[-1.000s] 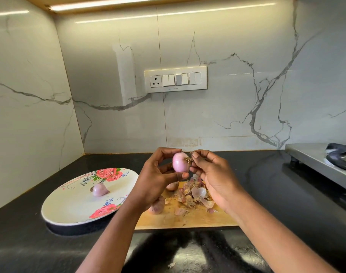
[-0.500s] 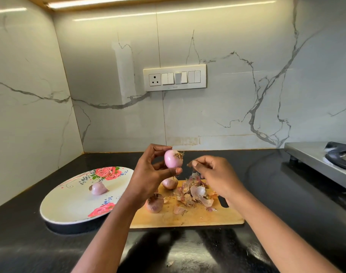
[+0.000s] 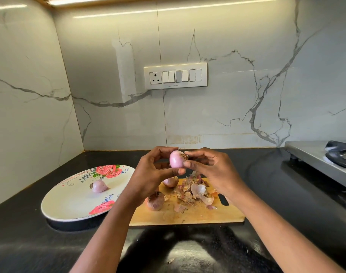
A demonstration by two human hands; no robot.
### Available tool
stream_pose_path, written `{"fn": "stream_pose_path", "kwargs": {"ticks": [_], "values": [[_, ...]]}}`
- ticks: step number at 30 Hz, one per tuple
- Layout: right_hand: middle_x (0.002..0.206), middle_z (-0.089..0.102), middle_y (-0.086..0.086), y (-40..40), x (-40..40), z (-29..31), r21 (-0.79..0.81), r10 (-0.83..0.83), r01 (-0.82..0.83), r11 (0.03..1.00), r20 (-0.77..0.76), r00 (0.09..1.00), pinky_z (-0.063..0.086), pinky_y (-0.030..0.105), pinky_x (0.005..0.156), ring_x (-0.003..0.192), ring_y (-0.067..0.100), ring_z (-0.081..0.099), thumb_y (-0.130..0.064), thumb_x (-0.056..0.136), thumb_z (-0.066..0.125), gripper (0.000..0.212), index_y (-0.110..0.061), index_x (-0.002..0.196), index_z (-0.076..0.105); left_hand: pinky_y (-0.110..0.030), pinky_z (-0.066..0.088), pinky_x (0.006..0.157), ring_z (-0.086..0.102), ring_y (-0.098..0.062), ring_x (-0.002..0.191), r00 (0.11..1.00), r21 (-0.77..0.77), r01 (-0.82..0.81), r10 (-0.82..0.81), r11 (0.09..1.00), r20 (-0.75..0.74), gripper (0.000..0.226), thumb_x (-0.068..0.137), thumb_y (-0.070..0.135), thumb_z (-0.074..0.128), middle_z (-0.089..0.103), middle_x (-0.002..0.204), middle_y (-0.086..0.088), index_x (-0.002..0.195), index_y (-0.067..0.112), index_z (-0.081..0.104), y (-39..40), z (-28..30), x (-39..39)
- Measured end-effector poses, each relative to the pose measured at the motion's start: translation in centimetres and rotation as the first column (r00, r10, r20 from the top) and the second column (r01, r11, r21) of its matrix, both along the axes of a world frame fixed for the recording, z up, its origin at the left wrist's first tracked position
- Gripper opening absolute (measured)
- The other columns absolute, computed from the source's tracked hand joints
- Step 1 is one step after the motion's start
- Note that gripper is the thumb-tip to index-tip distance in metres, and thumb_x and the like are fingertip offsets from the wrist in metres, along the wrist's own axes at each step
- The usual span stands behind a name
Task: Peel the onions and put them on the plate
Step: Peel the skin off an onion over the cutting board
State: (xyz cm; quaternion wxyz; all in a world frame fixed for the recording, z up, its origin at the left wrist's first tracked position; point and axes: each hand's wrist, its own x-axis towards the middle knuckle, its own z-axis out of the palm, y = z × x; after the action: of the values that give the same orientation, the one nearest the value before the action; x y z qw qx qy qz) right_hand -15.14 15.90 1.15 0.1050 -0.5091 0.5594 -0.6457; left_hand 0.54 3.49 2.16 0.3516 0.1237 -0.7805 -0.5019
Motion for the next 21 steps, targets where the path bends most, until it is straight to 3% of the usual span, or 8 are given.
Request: {"fn": "stream_pose_path", "kwargs": {"ticks": [5, 10, 14, 16, 18, 21], "values": [[0.099, 0.079, -0.005, 0.1, 0.0, 0.2, -0.048, -0.009, 0.011, 0.999, 0.032, 0.999, 0.058, 0.045, 0.091, 0.099, 0.012, 0.072, -0.032, 0.074, 0.080, 0.024, -0.022, 0.096, 0.080, -0.036, 0.055, 0.099, 0.068, -0.013, 0.112, 1.000, -0.008, 0.006, -0.006, 1.000, 0.001, 0.057, 0.067, 0.031, 0.086, 0.072, 0.116, 0.010, 0.121, 0.027, 0.068, 0.1, 0.1, 0.0], [0.089, 0.077, -0.010, 0.0, 0.1, -0.1, -0.105, -0.172, 0.158, 0.982, -0.146, 0.974, 0.056, 0.028, 0.077, 0.086, 0.009, 0.072, -0.023, 0.086, 0.077, 0.007, -0.021, 0.092, 0.078, -0.031, 0.055, 0.097, 0.068, -0.007, 0.108, 1.000, -0.020, -0.004, 0.004, 1.000, -0.011, 0.057, 0.066, 0.035, 0.085, 0.073, 0.112, 0.014, 0.120, 0.027, 0.069, 0.5, 0.0, -0.1], [0.080, 0.072, -0.012, 0.0, 0.7, 0.0, -0.119, -0.298, 0.278, 0.953, -0.213, 0.931, 0.057, 0.025, 0.068, 0.076, 0.009, 0.070, -0.023, 0.094, 0.070, 0.004, -0.023, 0.091, 0.072, -0.028, 0.053, 0.096, 0.068, -0.006, 0.109, 1.000, -0.021, 0.010, -0.010, 1.000, -0.017, 0.055, 0.067, 0.037, 0.084, 0.074, 0.112, 0.013, 0.119, 0.027, 0.069, 0.8, 0.0, -0.3], [0.080, 0.072, -0.011, 0.0, 1.0, 0.4, -0.062, -0.270, 0.264, 0.963, -0.117, 0.956, 0.057, 0.025, 0.065, 0.073, 0.006, 0.071, -0.023, 0.097, 0.066, 0.007, -0.021, 0.093, 0.071, -0.026, 0.054, 0.093, 0.068, -0.008, 0.111, 0.998, 0.012, 0.049, -0.048, 0.999, -0.037, 0.056, 0.069, 0.030, 0.084, 0.074, 0.114, 0.010, 0.122, 0.024, 0.068, 0.9, 0.1, -0.3], [0.080, 0.072, -0.008, -0.2, 1.4, 0.7, -0.029, -0.188, 0.190, 0.981, 0.078, 0.979, 0.055, 0.021, 0.063, 0.068, 0.002, 0.067, -0.020, 0.099, 0.064, 0.008, -0.017, 0.095, 0.071, -0.025, 0.055, 0.092, 0.069, -0.010, 0.112, 0.995, 0.049, 0.083, -0.079, 0.995, -0.063, 0.058, 0.070, 0.025, 0.083, 0.073, 0.117, 0.008, 0.125, 0.023, 0.066, 0.9, 0.1, -0.2], [0.082, 0.069, 0.001, -0.7, 1.9, 0.9, -0.097, -0.021, 0.063, 0.993, 0.385, 0.923, 0.053, 0.022, 0.068, 0.071, 0.008, 0.062, -0.009, 0.097, 0.065, 0.006, -0.010, 0.095, 0.070, -0.025, 0.056, 0.093, 0.068, -0.012, 0.114, 0.992, 0.063, 0.093, -0.087, 0.994, -0.086, 0.059, 0.071, 0.025, 0.083, 0.072, 0.119, 0.008, 0.127, 0.025, 0.065, 0.9, 0.1, -0.3]]}}
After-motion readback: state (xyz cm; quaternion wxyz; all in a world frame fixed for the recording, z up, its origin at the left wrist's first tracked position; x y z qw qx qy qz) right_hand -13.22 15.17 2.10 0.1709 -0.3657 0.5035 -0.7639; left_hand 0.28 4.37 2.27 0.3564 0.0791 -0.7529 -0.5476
